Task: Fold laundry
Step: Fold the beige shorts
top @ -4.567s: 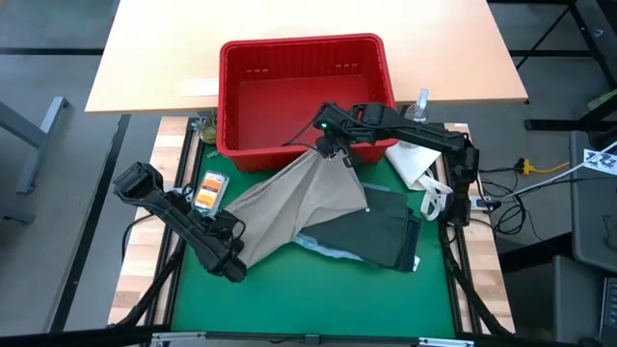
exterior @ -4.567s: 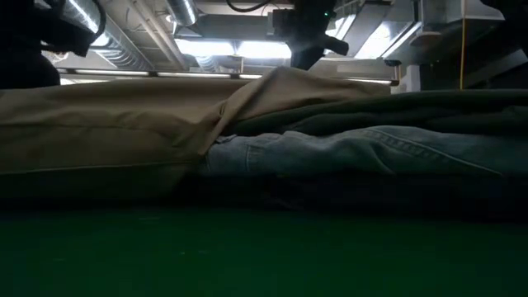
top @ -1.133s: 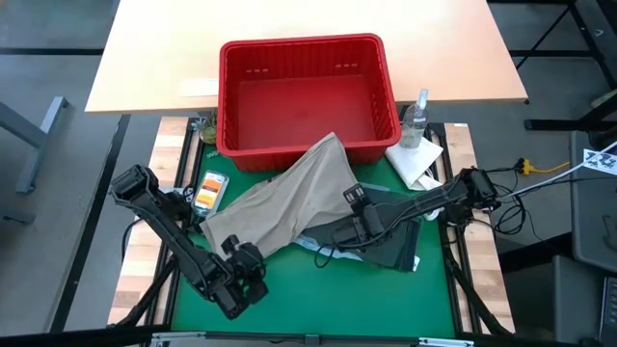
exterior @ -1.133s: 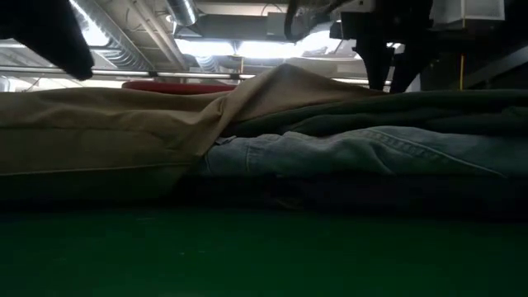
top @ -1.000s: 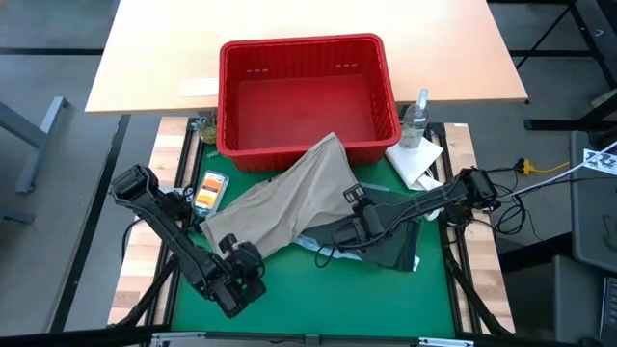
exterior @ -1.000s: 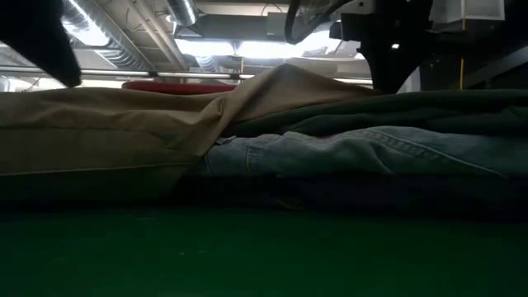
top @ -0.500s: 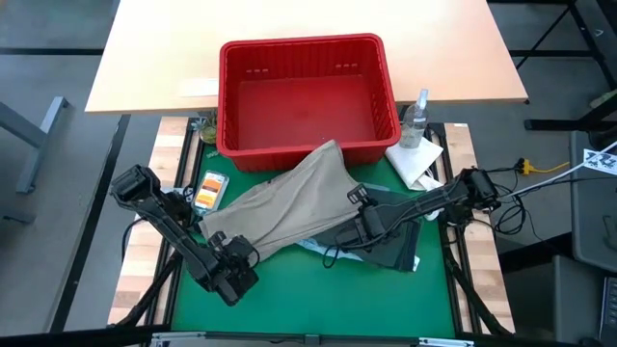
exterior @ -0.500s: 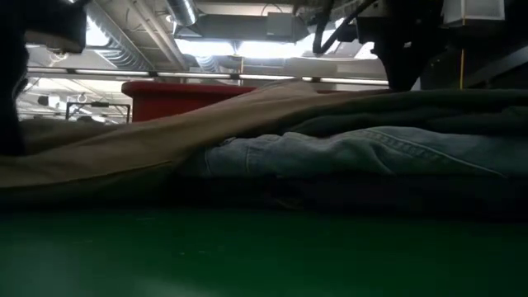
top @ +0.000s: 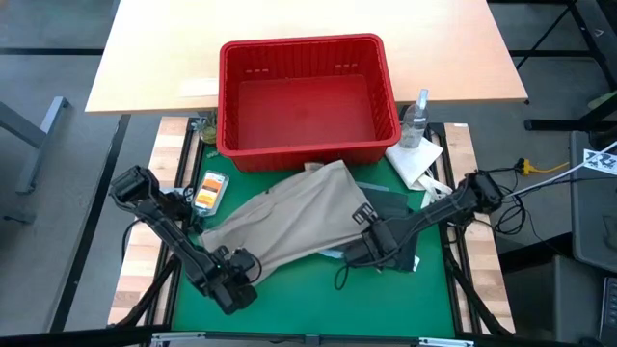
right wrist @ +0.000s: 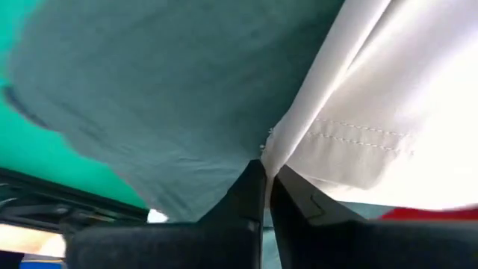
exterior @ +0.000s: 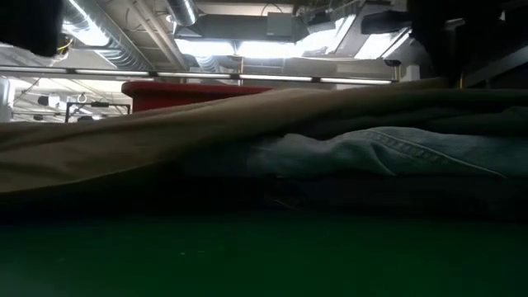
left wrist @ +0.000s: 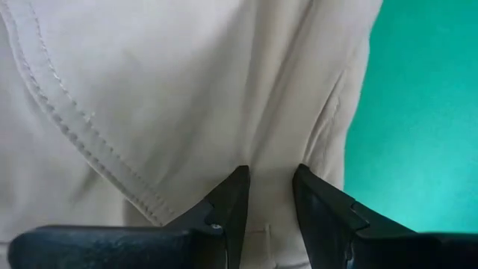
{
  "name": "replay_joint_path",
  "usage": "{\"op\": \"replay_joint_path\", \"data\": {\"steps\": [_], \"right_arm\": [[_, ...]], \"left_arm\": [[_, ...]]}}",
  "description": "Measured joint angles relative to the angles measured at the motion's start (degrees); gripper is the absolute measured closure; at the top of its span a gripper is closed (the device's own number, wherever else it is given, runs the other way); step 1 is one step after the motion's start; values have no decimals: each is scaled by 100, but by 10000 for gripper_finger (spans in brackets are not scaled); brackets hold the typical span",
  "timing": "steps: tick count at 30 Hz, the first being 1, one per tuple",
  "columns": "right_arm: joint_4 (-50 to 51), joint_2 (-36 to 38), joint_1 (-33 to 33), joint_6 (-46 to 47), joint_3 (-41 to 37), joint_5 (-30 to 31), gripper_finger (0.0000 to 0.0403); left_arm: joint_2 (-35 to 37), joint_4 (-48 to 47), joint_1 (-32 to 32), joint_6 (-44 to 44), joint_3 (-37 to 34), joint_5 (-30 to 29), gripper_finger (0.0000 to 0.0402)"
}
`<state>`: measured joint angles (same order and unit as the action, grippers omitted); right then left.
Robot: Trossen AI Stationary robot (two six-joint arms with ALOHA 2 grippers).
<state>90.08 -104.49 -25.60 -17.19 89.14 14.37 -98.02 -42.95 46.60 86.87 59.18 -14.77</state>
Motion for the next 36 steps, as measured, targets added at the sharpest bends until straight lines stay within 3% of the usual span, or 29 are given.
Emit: {"op": "replay_joint_path", "data": {"steps": [6, 18, 22, 29, 36], "right_arm": [[-4, 0, -229, -6, -2, -607, 392], [52, 2, -208, 26, -10, -181, 366], [41, 4, -215, 30, -11, -181, 332], [13, 4, -212, -124, -11, -188, 239], [2, 4, -212, -541, 685, -156, 209]], "left_arm": [[0, 103, 178, -3, 355, 443, 296], [0, 93, 279, -196, 466, 362, 296], [0, 93, 281, -197, 466, 360, 296], [0, 109, 275, -196, 468, 528, 296], [0, 162, 297, -257, 470, 660, 296]]}}
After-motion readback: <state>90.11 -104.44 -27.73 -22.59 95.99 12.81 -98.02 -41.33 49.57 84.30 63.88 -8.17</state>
